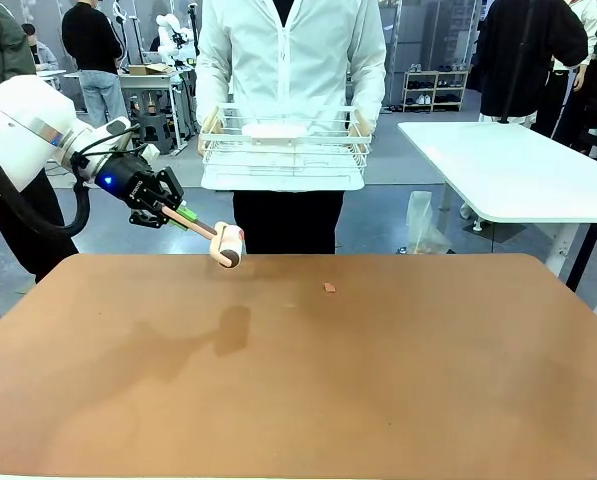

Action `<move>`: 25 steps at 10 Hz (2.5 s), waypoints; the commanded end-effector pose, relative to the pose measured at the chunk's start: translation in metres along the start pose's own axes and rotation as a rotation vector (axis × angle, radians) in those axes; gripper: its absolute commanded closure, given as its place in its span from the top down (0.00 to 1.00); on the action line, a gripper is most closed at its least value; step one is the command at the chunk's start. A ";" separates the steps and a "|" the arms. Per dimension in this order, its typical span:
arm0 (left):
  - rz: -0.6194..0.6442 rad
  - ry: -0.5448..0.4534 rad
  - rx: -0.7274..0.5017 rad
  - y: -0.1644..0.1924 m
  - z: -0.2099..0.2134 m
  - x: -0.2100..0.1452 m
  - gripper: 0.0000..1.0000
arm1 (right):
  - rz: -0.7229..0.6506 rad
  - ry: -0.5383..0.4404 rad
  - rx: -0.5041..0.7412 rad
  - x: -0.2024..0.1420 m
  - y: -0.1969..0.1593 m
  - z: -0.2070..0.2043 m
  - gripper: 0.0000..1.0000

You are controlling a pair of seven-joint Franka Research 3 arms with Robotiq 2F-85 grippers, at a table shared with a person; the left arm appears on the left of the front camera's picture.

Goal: Clean the table.
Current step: Clean the table with the Lint Roller when the human lifts the Dish drying rack.

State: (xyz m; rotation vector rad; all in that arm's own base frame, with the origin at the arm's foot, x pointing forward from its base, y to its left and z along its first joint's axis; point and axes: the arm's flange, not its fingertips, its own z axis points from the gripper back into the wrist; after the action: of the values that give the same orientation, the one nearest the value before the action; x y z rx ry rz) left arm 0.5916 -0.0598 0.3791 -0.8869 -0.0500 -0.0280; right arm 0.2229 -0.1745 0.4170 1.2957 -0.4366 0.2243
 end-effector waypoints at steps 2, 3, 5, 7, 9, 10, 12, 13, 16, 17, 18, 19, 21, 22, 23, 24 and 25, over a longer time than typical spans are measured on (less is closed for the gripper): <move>-0.025 -0.024 0.004 -0.005 -0.026 0.015 0.21 | 0.013 -0.004 0.007 0.000 0.003 0.001 1.00; -0.032 -0.014 -0.007 -0.004 -0.033 0.025 0.21 | 0.013 -0.004 0.007 0.000 0.003 0.001 1.00; -0.020 0.007 0.012 0.006 -0.047 0.042 0.21 | 0.013 -0.004 0.007 0.000 0.003 0.001 1.00; 0.014 -0.004 0.024 0.018 -0.060 0.049 0.21 | 0.013 -0.004 0.007 0.000 0.003 0.001 1.00; 0.020 0.003 0.005 0.023 -0.073 0.049 0.21 | 0.013 -0.004 0.007 0.000 0.003 0.001 1.00; 0.019 0.006 0.016 0.025 -0.078 0.049 0.21 | 0.013 -0.004 0.007 0.000 0.003 0.001 1.00; 0.039 0.010 0.011 0.032 -0.084 0.051 0.21 | 0.013 -0.004 0.007 0.000 0.003 0.001 1.00; 0.043 0.016 0.018 0.035 -0.088 0.050 0.21 | 0.013 -0.004 0.007 0.000 0.003 0.001 1.00; 0.057 0.031 0.038 0.042 -0.102 0.052 0.21 | 0.013 -0.004 0.007 0.000 0.003 0.001 1.00; 0.058 0.046 0.046 0.044 -0.108 0.051 0.21 | 0.013 -0.004 0.007 0.000 0.003 0.001 1.00; 0.050 0.062 0.044 0.041 -0.117 0.049 0.21 | 0.013 -0.004 0.007 0.000 0.003 0.001 1.00; 0.038 0.078 0.044 0.037 -0.125 0.047 0.21 | 0.013 -0.004 0.007 0.000 0.003 0.001 1.00; 0.013 0.137 0.071 0.026 -0.150 0.042 0.21 | 0.013 -0.004 0.007 0.000 0.003 0.001 1.00; 0.009 0.147 0.084 0.019 -0.162 0.042 0.21 | 0.013 -0.004 0.007 0.000 0.003 0.001 1.00; -0.005 0.159 0.092 0.009 -0.176 0.040 0.21 | 0.013 -0.004 0.007 0.000 0.003 0.001 1.00; -0.016 0.165 0.088 0.000 -0.185 0.038 0.21 | 0.013 -0.004 0.007 0.000 0.003 0.001 1.00; -0.030 0.182 0.093 -0.010 -0.194 0.037 0.21 | 0.013 -0.004 0.007 0.000 0.003 0.001 1.00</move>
State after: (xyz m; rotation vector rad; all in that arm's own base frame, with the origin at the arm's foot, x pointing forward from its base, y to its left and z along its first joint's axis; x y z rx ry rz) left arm 0.6378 -0.2096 0.2802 -0.8408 0.0537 -0.1017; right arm 0.2230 -0.1743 0.4171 1.2956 -0.4361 0.2246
